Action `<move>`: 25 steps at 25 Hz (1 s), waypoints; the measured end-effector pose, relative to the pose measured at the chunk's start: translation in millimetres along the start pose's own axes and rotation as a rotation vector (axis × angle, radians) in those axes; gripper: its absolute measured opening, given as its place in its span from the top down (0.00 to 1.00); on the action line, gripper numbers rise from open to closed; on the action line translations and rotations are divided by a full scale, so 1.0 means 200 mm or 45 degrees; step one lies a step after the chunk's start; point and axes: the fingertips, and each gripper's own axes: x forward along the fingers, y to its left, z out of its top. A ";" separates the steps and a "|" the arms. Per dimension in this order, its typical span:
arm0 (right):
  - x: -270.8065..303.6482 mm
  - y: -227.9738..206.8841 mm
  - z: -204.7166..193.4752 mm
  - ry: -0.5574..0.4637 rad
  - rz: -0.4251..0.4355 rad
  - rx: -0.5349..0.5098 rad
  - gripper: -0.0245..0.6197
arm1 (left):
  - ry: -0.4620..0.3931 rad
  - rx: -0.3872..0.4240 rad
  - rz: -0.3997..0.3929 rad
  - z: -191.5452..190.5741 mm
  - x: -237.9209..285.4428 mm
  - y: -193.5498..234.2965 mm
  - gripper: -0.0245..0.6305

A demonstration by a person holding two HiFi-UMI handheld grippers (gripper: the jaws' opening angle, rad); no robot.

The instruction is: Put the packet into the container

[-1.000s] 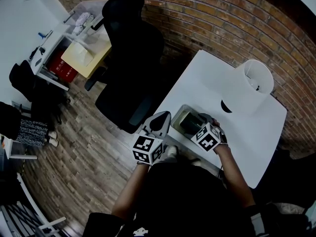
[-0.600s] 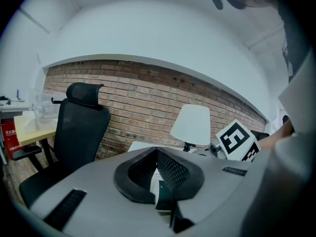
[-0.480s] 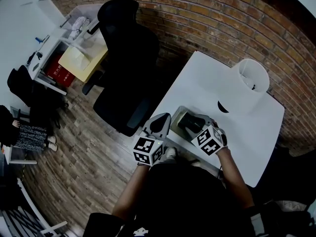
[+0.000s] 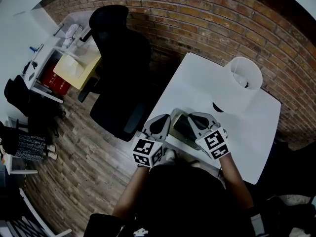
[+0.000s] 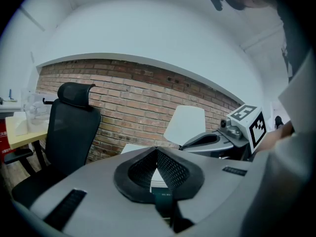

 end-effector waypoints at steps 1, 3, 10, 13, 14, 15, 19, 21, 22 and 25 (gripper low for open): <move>-0.02 -0.01 0.02 -0.021 -0.008 0.000 0.95 | -0.003 0.007 -0.009 0.01 0.01 -0.01 0.96; -0.05 -0.02 0.07 -0.070 -0.026 0.003 0.95 | -0.007 0.020 -0.026 0.01 0.03 -0.03 0.96; -0.15 -0.07 0.19 -0.248 -0.080 0.063 0.95 | -0.008 0.009 -0.047 0.02 0.06 -0.06 0.96; -0.17 -0.08 0.20 -0.288 -0.096 0.076 0.95 | -0.025 0.029 -0.060 0.05 0.06 -0.08 0.96; -0.17 -0.08 0.20 -0.296 -0.095 0.082 0.95 | -0.030 0.028 -0.064 0.05 0.06 -0.08 0.96; -0.18 -0.07 0.20 -0.300 -0.092 0.086 0.95 | -0.034 0.020 -0.068 0.06 0.06 -0.08 0.96; -0.17 -0.06 0.20 -0.297 -0.081 0.085 0.95 | -0.030 0.036 -0.062 0.07 0.06 -0.09 0.96; -0.16 -0.06 0.20 -0.294 -0.076 0.081 0.95 | -0.018 0.104 -0.058 0.07 0.06 -0.10 0.96; -0.16 -0.06 0.20 -0.291 -0.075 0.078 0.95 | -0.015 0.131 -0.058 0.07 0.07 -0.11 0.96; -0.16 -0.05 0.19 -0.288 -0.075 0.072 0.95 | -0.015 0.168 -0.060 0.07 0.07 -0.13 0.96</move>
